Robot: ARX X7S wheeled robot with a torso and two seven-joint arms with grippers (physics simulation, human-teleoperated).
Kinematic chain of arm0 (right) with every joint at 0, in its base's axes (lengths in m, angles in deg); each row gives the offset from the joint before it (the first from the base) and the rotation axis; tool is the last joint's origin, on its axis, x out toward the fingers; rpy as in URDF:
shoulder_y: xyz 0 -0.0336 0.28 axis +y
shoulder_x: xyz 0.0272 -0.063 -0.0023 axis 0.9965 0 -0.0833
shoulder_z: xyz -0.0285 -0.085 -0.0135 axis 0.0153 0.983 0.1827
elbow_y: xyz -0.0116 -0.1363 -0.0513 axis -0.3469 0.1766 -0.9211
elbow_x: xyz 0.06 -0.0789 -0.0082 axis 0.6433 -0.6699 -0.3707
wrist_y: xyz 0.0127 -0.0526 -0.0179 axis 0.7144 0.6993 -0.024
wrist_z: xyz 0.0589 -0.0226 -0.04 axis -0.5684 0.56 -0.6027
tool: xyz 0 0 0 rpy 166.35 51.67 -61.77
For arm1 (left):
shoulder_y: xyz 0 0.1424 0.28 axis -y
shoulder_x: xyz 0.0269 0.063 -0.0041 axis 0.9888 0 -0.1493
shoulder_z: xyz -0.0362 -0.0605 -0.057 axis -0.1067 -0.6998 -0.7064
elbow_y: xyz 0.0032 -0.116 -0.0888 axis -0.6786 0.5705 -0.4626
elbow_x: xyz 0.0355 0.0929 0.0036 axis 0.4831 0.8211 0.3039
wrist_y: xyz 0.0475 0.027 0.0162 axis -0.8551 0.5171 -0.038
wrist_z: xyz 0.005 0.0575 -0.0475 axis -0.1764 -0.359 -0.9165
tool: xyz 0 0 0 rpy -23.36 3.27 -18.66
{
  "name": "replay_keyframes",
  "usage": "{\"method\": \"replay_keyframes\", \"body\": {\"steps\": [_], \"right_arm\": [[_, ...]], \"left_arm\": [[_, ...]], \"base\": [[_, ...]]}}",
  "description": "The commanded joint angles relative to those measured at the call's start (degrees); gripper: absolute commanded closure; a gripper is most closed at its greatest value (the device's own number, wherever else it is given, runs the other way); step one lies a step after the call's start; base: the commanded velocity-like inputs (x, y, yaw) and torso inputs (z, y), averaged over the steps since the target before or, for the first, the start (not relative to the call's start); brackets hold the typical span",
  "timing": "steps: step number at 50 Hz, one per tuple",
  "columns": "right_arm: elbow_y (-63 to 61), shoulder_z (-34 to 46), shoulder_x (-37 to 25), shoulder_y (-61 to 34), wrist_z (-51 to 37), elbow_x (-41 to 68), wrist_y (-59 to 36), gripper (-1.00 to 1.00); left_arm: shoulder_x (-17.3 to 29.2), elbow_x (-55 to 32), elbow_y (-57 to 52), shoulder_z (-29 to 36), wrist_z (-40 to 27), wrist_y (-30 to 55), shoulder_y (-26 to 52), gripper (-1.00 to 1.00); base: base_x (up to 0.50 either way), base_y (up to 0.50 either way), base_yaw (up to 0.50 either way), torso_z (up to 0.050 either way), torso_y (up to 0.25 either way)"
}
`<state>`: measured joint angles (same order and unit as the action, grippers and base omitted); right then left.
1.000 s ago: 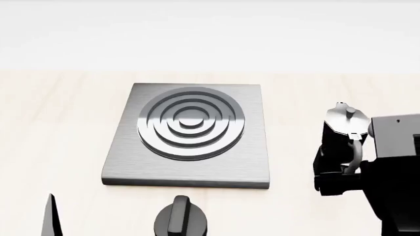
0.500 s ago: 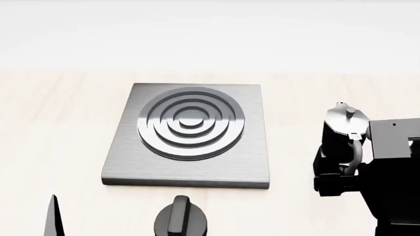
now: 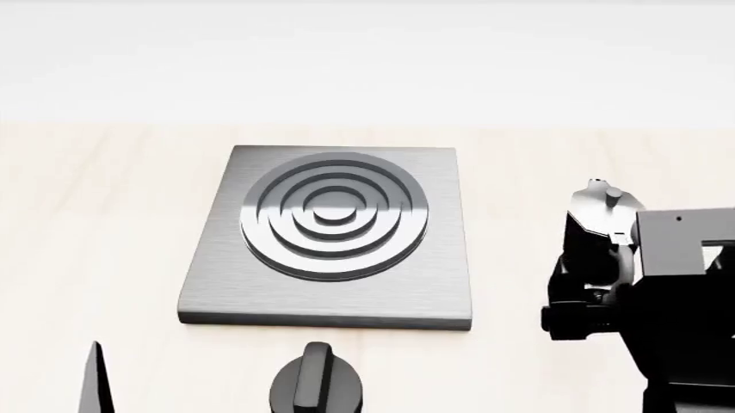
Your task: Put both moka pots on the stove.
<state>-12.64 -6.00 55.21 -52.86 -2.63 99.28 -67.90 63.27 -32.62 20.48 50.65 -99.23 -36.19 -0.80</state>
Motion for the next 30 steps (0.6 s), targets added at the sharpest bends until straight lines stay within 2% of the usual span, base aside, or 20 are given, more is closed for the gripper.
{"method": "replay_keyframes", "body": {"steps": [1, 5, 6, 24, 30], "right_arm": [[3.9, 0.1, 0.5, -0.6, 0.3, -0.4, 2.8, -1.0], [2.9, -0.1, 0.3, -0.1, 0.0, -0.1, 2.2, -1.0], [2.3, -0.2, 0.3, 0.2, -0.2, 0.0, 1.8, 1.0], [2.0, 0.1, 0.3, 0.5, 0.1, 0.0, 2.4, 1.0], [-5.9, -0.7, -0.4, 2.0, -1.1, 1.2, -1.0, 1.0]], "left_arm": [[0.2, -0.1, 0.0, 0.3, -0.3, 0.2, 0.1, -1.0], [0.3, -0.1, -0.5, 0.4, -0.5, 0.6, 0.1, -1.0], [0.3, -0.2, -0.7, 0.4, -0.5, 0.9, 0.1, -1.0], [0.6, -0.3, -0.2, 0.6, -0.9, 0.5, 0.2, -1.0], [0.7, -0.4, 0.4, 0.7, -0.9, -0.1, 0.3, -1.0]], "base": [[0.0, 0.0, 0.0, 0.0, 0.0], [0.0, 0.0, 0.0, 0.0, 0.0], [0.0, 0.0, 0.0, 0.0, 0.0], [0.0, 0.0, 0.0, 0.0, 0.0], [0.0, 0.0, 0.0, 0.0, 0.0]]}}
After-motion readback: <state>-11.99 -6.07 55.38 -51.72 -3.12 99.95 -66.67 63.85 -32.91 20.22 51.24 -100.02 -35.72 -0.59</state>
